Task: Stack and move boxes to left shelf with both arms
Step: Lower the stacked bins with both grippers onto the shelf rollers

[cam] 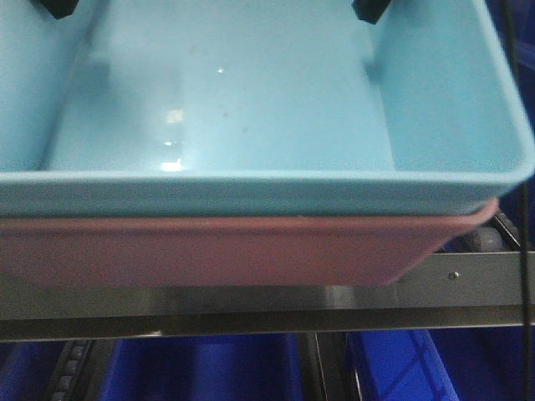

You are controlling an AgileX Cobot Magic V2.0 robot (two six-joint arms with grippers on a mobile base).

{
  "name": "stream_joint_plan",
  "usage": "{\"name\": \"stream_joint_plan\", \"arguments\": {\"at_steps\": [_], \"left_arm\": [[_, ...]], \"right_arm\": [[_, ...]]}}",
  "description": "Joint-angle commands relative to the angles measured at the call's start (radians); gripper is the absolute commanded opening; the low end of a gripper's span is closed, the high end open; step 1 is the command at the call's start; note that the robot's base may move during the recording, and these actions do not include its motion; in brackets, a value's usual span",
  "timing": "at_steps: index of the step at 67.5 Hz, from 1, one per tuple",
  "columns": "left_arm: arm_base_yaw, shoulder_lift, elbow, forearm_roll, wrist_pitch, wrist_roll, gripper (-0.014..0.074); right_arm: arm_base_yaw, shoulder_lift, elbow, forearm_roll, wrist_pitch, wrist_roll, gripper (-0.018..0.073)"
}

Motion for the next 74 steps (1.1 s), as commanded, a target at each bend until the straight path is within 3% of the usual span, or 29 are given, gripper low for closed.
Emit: {"name": "stream_joint_plan", "arguments": {"at_steps": [1,21,36,56,74], "left_arm": [[0.042,0.018,-0.105,-0.029,-0.141,0.018,-0.0001],[0.107,0.239,-0.321,-0.029,-0.15,0.105,-0.0001],[0.14,0.383,-0.419,-0.051,-0.171,0.105,-0.0001],[0.144,0.513,-0.445,-0.069,-0.187,0.105,-0.0001],[0.144,0.546,-0.445,-0.069,-0.168,0.105,0.0001]], "right_arm": [[-0.014,0.029,-0.098,-0.025,-0.039,-0.04,0.0058],[-0.014,0.27,-0.322,-0.051,-0.058,-0.059,0.0058],[-0.014,0.433,-0.463,-0.082,-0.094,-0.109,0.0058],[-0.018,0.609,-0.645,-0.082,-0.04,-0.128,0.0058],[-0.022,0.628,-0.677,-0.087,-0.003,-0.128,0.0061]]}}
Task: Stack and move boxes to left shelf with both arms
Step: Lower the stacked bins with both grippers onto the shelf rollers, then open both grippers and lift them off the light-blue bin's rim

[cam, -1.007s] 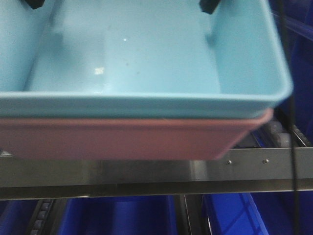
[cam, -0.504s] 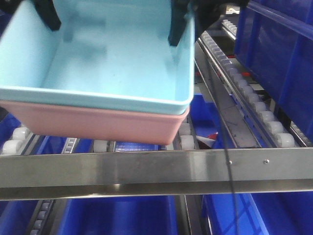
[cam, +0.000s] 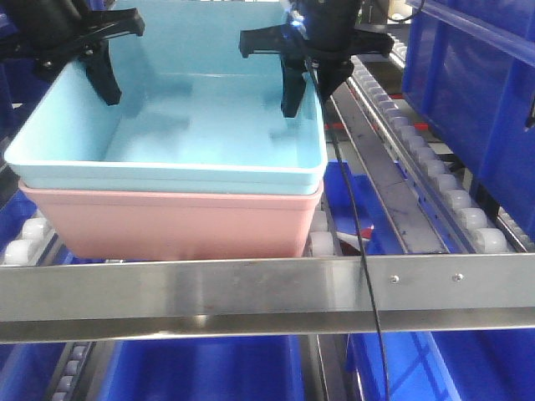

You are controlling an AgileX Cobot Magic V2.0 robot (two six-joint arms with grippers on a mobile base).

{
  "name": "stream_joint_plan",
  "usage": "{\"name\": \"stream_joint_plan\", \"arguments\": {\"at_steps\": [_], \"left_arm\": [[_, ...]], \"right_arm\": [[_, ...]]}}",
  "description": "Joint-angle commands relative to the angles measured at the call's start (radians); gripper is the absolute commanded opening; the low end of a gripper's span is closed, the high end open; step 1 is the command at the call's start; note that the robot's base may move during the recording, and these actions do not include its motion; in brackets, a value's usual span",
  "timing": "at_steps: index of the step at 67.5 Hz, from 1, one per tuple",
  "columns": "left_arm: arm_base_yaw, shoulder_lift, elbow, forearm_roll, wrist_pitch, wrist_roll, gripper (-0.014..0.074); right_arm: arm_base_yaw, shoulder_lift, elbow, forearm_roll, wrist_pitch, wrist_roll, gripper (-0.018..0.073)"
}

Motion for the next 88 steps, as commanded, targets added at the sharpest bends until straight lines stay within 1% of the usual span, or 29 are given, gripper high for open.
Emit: {"name": "stream_joint_plan", "arguments": {"at_steps": [1,5,8,9,11,12,17,18,19,22,23,27,31,37,44,48,51,57,61,63,64,66,68,73,78,81,88], "left_arm": [[-0.011,-0.055,-0.043,-0.089,-0.08,-0.01,0.0002],[-0.011,-0.055,-0.047,-0.089,-0.075,-0.01,0.0024],[-0.011,-0.055,-0.05,-0.089,-0.075,-0.01,0.0064],[-0.011,-0.055,-0.05,-0.089,-0.075,-0.01,0.009],[-0.011,-0.055,-0.051,-0.089,-0.075,-0.01,0.0142],[-0.011,-0.055,-0.051,-0.089,-0.075,-0.01,0.0165],[-0.011,-0.055,-0.051,-0.093,-0.073,-0.01,0.0291],[-0.011,-0.055,-0.051,-0.096,-0.071,-0.01,0.0329],[-0.011,-0.055,-0.051,-0.096,-0.071,-0.01,0.0341],[-0.011,-0.055,-0.051,-0.096,-0.067,-0.01,0.0409],[-0.011,-0.055,-0.051,-0.096,-0.067,-0.01,0.0437],[-0.011,-0.055,-0.051,-0.096,-0.057,-0.01,0.0501],[-0.011,-0.055,-0.055,-0.096,-0.04,-0.01,0.0526],[-0.011,-0.055,-0.081,-0.091,0.019,-0.01,0.0524],[-0.011,-0.055,-0.143,-0.06,0.112,-0.009,0.0524],[-0.011,-0.063,-0.176,-0.034,0.155,-0.005,0.0523],[-0.011,-0.078,-0.195,-0.01,0.183,-0.005,0.0516],[-0.011,-0.117,-0.202,0.037,0.208,-0.005,0.0463],[-0.011,-0.151,-0.198,0.064,0.224,-0.005,0.0395],[-0.011,-0.166,-0.194,0.077,0.233,-0.005,0.0356],[-0.011,-0.175,-0.191,0.081,0.236,-0.005,0.0335],[-0.011,-0.199,-0.18,0.084,0.236,-0.005,0.0279],[-0.011,-0.215,-0.171,0.086,0.233,-0.005,0.0244],[-0.011,-0.286,-0.124,0.094,0.213,-0.005,0.0093],[-0.011,-0.353,-0.067,0.098,0.18,-0.005,-0.002],[-0.011,-0.403,-0.019,0.103,0.149,-0.005,0.0004],[-0.011,-0.521,0.108,0.108,0.086,-0.005,-0.0007]], "right_arm": [[0.008,-0.066,-0.041,0.027,-0.025,-0.043,0.0062],[0.003,-0.066,-0.041,0.027,-0.014,-0.043,0.0093],[-0.002,-0.066,-0.042,0.027,-0.004,-0.043,0.0148],[-0.003,-0.066,-0.042,0.027,0.0,-0.043,0.0172],[-0.006,-0.066,-0.042,0.027,0.007,-0.043,0.0248],[-0.008,-0.066,-0.042,0.024,0.008,-0.043,0.03],[-0.015,-0.066,-0.047,0.024,0.024,-0.042,0.0489],[-0.016,-0.066,-0.047,0.024,0.025,-0.042,0.0524],[-0.018,-0.066,-0.048,0.024,0.027,-0.042,0.0559],[-0.023,-0.067,-0.052,0.024,0.031,-0.042,0.0645],[-0.024,-0.068,-0.052,0.023,0.034,-0.042,0.065],[-0.03,-0.069,-0.061,0.022,0.043,-0.042,0.0623],[-0.034,-0.069,-0.079,0.021,0.058,-0.042,0.0621],[-0.034,-0.074,-0.111,0.02,0.082,-0.042,0.0617],[-0.034,-0.096,-0.121,0.02,0.087,-0.042,0.0603],[-0.034,-0.118,-0.121,0.013,0.087,-0.042,0.0575],[-0.034,-0.134,-0.121,0.004,0.091,-0.042,0.0538],[-0.034,-0.171,-0.12,-0.015,0.116,-0.042,0.0393],[-0.034,-0.195,-0.117,-0.028,0.13,-0.042,0.025],[-0.034,-0.205,-0.115,-0.033,0.131,-0.042,0.02],[-0.034,-0.212,-0.111,-0.035,0.131,-0.042,0.0151],[-0.032,-0.23,-0.104,-0.036,0.13,-0.042,0.0087],[-0.032,-0.244,-0.094,-0.036,0.127,-0.042,0.0039],[-0.03,-0.294,-0.049,-0.042,0.096,-0.042,0.006],[-0.031,-0.354,0.02,-0.058,0.047,-0.042,0.0058],[-0.031,-0.39,0.074,-0.066,0.015,-0.042,0.0058],[-0.031,-0.491,0.214,-0.076,-0.071,-0.05,0.0058]]}}
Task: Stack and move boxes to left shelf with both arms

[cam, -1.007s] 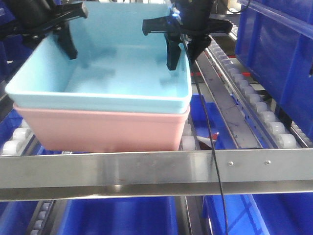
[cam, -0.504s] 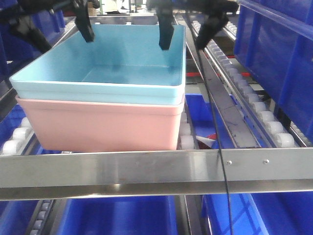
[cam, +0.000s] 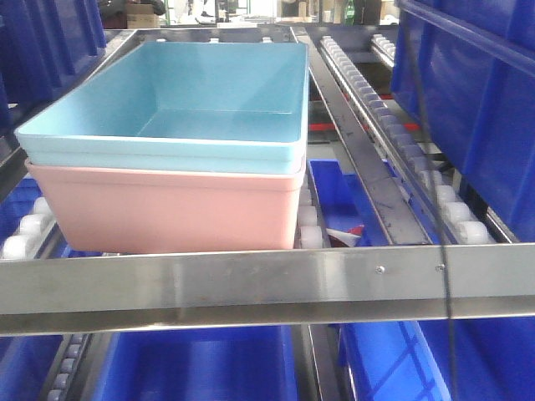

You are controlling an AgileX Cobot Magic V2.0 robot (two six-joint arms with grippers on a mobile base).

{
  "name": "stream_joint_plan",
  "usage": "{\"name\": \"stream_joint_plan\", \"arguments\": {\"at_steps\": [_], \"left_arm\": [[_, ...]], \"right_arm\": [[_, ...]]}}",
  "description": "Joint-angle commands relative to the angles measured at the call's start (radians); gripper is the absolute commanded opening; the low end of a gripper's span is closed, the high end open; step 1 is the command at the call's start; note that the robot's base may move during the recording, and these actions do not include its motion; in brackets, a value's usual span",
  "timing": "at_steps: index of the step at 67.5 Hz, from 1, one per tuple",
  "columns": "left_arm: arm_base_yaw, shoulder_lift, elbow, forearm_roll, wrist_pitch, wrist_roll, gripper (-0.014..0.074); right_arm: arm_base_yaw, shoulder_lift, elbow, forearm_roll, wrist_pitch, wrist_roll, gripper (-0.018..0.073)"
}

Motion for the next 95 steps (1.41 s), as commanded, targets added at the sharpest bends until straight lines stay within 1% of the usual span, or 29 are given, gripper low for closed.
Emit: {"name": "stream_joint_plan", "arguments": {"at_steps": [1,8,24,33,43,52,55,61,69,74,78,95], "left_arm": [[-0.007,-0.14,0.074,0.002,-0.112,-0.003,-0.0007],[-0.007,-0.278,0.238,0.02,-0.224,-0.003,-0.0007],[-0.007,-0.585,0.584,0.08,-0.422,-0.003,-0.0007],[-0.007,-0.744,0.756,0.093,-0.535,-0.003,-0.0007],[-0.007,-0.889,0.888,0.095,-0.58,0.001,-0.0007],[-0.007,-1.002,0.983,0.095,-0.632,0.059,-0.0006],[-0.007,-1.039,1.012,0.095,-0.663,0.082,-0.0006],[-0.007,-1.108,1.059,0.095,-0.72,0.082,-0.0006],[-0.007,-1.167,1.105,0.095,-0.786,0.082,-0.0007],[-0.007,-1.174,1.116,0.088,-0.793,0.082,-0.0007],[-0.007,-1.174,1.118,0.058,-0.786,0.076,-0.0007],[-0.007,-1.174,1.118,0.058,-0.784,0.076,-0.0007]], "right_arm": [[-0.002,-0.132,0.074,-0.023,-0.126,-0.021,0.0058],[-0.002,-0.249,0.265,-0.023,-0.228,-0.021,0.0058],[-0.002,-0.515,0.706,-0.023,-0.461,-0.021,0.0058],[-0.002,-0.672,0.956,-0.024,-0.628,-0.021,0.0058],[-0.002,-0.854,1.194,-0.024,-0.797,-0.021,0.0058],[-0.002,-1.002,1.36,-0.024,-0.913,-0.021,0.0058],[-0.002,-1.052,1.397,-0.025,-0.942,-0.021,0.0058],[-0.002,-1.153,1.47,-0.025,-0.982,-0.021,0.0058],[-0.002,-1.24,1.514,-0.027,-1.007,-0.021,0.0058],[-0.002,-1.26,1.517,-0.026,-1.023,-0.021,0.0058],[-0.002,-1.261,1.517,-0.026,-1.035,-0.021,0.0058],[-0.002,-1.261,1.517,-0.026,-1.026,-0.021,0.0058]]}}
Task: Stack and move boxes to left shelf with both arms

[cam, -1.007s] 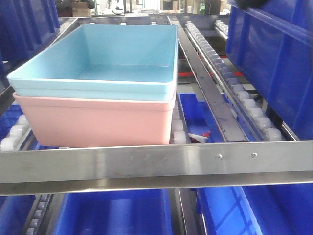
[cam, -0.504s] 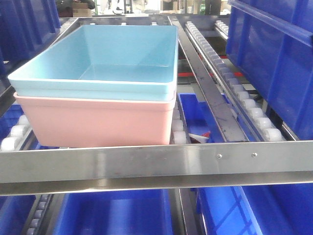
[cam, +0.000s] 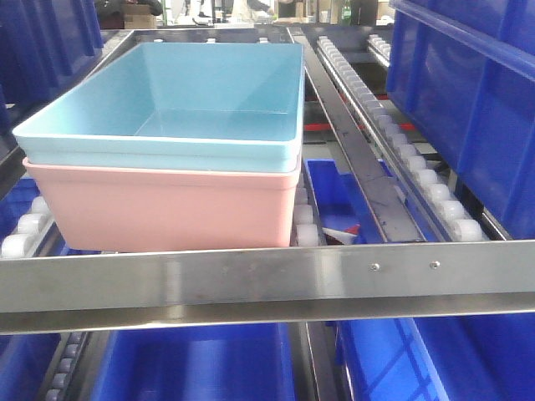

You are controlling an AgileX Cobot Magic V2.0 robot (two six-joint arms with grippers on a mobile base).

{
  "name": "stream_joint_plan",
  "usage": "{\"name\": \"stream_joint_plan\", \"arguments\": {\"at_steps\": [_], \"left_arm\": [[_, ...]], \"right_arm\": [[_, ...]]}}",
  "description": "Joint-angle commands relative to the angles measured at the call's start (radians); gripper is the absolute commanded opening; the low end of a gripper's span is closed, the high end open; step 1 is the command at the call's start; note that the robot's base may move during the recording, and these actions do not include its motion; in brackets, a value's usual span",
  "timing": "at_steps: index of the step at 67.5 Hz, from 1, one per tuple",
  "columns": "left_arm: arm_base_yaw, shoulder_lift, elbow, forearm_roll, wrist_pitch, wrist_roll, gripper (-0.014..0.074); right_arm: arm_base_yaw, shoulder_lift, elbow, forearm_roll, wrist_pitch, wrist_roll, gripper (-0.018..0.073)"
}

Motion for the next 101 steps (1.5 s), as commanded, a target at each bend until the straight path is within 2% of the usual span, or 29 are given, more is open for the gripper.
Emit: {"name": "stream_joint_plan", "arguments": {"at_steps": [1,25,30,42,47,50,57,60,101], "left_arm": [[-0.002,0.007,-0.028,-0.009,-0.093,-0.006,-0.0007],[0.006,-0.007,0.0,-0.009,-0.101,-0.006,-0.0007],[0.042,-0.056,0.044,-0.009,-0.101,-0.006,-0.0007],[0.186,-0.262,0.23,-0.028,-0.104,-0.006,-0.0007],[0.223,-0.331,0.305,-0.077,-0.107,-0.006,-0.0007],[0.237,-0.32,0.349,-0.096,-0.15,-0.006,-0.0007],[0.239,-0.323,0.442,-0.094,-0.251,-0.006,-0.0007],[0.239,-0.325,0.432,-0.088,-0.197,-0.006,-0.0007],[0.239,-0.325,0.436,-0.077,-0.216,-0.006,-0.0007]], "right_arm": [[-0.002,-0.002,-0.029,-0.011,-0.092,-0.006,0.0058],[-0.002,-0.002,-0.029,-0.011,-0.092,-0.006,0.0058],[-0.002,-0.002,-0.029,-0.011,-0.092,-0.006,0.0058],[-0.002,-0.002,-0.029,-0.011,-0.092,-0.006,0.0058],[-0.002,-0.002,-0.029,-0.011,-0.092,-0.006,0.0058],[-0.002,-0.002,-0.029,-0.011,-0.092,-0.006,0.0058],[-0.002,-0.003,-0.029,-0.011,-0.088,-0.006,0.0058],[-0.002,-0.003,-0.029,-0.011,-0.088,-0.006,0.0058],[-0.002,-0.003,-0.029,-0.011,-0.089,-0.006,0.0058]]}}
